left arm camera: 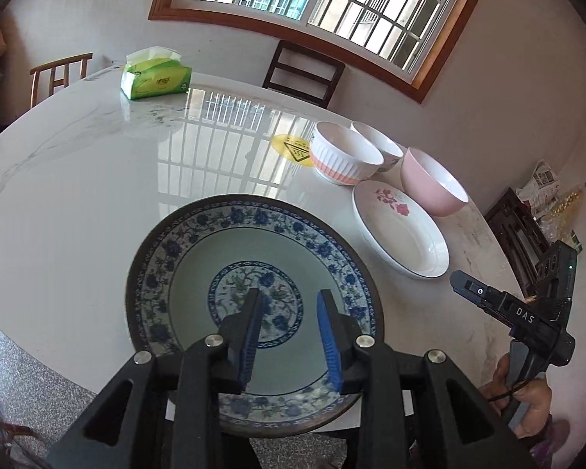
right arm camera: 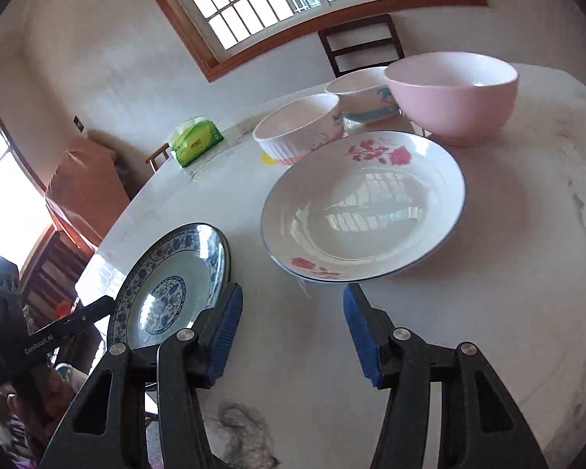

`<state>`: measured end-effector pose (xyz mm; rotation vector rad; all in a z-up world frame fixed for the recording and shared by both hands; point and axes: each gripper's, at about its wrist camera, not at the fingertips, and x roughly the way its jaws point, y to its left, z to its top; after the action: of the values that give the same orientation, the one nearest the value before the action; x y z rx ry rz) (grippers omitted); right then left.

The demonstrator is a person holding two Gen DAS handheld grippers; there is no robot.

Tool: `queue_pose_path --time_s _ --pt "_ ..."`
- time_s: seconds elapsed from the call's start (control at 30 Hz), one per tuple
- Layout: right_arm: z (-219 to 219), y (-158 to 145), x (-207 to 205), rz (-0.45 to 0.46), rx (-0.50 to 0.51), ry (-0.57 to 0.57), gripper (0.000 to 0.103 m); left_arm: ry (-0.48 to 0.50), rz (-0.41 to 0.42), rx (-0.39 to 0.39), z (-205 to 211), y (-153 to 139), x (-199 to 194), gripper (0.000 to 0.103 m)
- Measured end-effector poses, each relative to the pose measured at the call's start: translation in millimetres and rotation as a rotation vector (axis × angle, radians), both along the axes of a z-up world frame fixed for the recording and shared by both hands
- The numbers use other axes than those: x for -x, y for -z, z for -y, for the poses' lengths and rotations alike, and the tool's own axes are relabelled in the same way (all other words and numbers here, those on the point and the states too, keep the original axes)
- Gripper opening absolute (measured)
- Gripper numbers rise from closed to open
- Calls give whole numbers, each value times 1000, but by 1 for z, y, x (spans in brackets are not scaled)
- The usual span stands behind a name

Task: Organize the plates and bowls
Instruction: 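Open both grippers and move them to the white pink-flower plate, then close both grippers on the rim of the white pink-flower plate and lift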

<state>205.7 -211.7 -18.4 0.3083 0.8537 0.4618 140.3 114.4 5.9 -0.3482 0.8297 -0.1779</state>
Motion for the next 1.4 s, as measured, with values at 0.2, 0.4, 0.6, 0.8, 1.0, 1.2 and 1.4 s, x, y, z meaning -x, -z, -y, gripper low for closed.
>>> queue_pose_path --time_s 0.2,0.4,0.6,0.8,1.0,1.2,1.4 --pt "59 2 -16 -28 -79 85 51 100 -37 53 45 -12 -47 34" --pt "74 5 -46 -68 -130 70 51 142 -107 50 78 -9 -102 34" --pt "79 12 -71 -108 -165 55 51 137 -154 15 95 0 -137 34" --pt "81 17 -91 -139 -184 29 51 141 -253 75 92 24 -159 34" --pt "72 20 -101 -151 -161 1 45 163 -281 56 101 35 -166 34" --pt "66 32 -109 -198 -155 -16 32 155 -312 66 104 46 -172 21" --pt "64 41 -110 -220 -138 -19 14 128 -294 14 109 45 -166 12"
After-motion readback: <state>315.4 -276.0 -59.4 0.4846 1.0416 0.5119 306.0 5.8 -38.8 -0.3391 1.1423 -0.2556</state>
